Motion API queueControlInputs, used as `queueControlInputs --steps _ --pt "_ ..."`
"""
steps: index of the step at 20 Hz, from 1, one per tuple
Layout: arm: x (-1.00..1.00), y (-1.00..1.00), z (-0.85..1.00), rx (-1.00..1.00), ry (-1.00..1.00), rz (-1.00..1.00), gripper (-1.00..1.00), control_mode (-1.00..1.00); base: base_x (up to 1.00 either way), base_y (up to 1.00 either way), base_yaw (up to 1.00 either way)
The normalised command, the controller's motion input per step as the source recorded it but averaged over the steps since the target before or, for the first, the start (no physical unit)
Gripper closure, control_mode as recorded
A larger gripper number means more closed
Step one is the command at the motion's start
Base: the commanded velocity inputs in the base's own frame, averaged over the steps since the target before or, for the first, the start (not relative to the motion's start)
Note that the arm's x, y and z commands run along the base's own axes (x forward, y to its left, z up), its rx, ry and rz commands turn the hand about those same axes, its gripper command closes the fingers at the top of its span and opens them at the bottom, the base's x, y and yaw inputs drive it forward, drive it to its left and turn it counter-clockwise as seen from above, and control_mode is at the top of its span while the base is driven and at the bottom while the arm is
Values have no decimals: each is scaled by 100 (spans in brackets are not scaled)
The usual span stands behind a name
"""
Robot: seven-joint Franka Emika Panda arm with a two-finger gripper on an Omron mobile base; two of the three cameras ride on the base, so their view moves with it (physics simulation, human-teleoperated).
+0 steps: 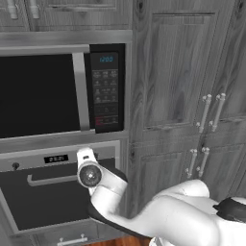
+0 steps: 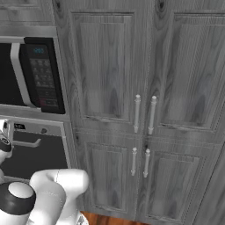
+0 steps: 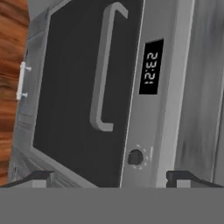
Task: Take the fish from the oven and place it on the plate on the counter.
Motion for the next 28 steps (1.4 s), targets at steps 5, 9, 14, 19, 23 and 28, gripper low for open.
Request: queueControlInputs --steps 5,9,14,19,23,28 --pt "-2 57 -30 -14 -3 -2 -100 -100 0 0 0" --pt "0 65 -17 -11 -1 -11 -100 -100 0 0 0" --pt "1 50 -23 -9 0 -12 -100 -100 0 0 0" --pt "15 17 -33 -8 -6 -1 -100 -100 0 0 0" --pt "1 0 -32 -4 -6 0 -100 -100 0 0 0" --pt "4 0 -28 -3 -4 0 -100 -100 0 0 0"
